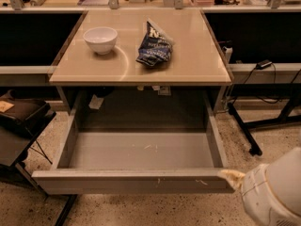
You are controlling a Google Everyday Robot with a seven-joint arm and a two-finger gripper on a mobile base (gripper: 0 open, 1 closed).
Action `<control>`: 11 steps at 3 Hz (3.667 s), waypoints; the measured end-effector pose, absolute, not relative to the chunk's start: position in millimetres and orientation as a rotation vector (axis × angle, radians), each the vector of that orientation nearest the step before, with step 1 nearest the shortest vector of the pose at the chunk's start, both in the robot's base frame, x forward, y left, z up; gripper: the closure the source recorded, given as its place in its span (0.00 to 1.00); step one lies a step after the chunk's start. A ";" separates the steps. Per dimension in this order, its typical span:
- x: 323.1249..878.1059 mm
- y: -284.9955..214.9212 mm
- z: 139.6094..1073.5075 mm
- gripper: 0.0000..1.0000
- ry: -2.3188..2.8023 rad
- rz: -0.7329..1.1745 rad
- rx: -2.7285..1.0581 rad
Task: Close top drawer
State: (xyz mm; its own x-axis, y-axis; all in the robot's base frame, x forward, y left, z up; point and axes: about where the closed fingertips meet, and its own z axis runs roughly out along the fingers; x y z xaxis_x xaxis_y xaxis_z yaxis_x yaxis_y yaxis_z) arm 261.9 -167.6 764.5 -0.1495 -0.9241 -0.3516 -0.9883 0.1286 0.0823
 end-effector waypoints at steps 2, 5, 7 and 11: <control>236.3 -139.2 742.0 0.00 2.137 0.558 -2.028; 279.4 -80.0 578.2 0.00 2.322 0.548 -2.009; 335.7 -83.7 576.8 0.00 2.422 0.405 -1.890; 395.2 -103.4 607.8 0.00 2.457 0.370 -1.721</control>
Offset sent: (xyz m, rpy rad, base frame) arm -0.0215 0.0245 -0.0186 0.0109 0.0717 0.0938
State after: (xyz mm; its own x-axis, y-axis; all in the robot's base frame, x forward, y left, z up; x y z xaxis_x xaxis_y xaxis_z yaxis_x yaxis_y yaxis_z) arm 395.2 -103.4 607.8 -0.3467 -0.9079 -0.2356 -0.9370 0.3239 0.1308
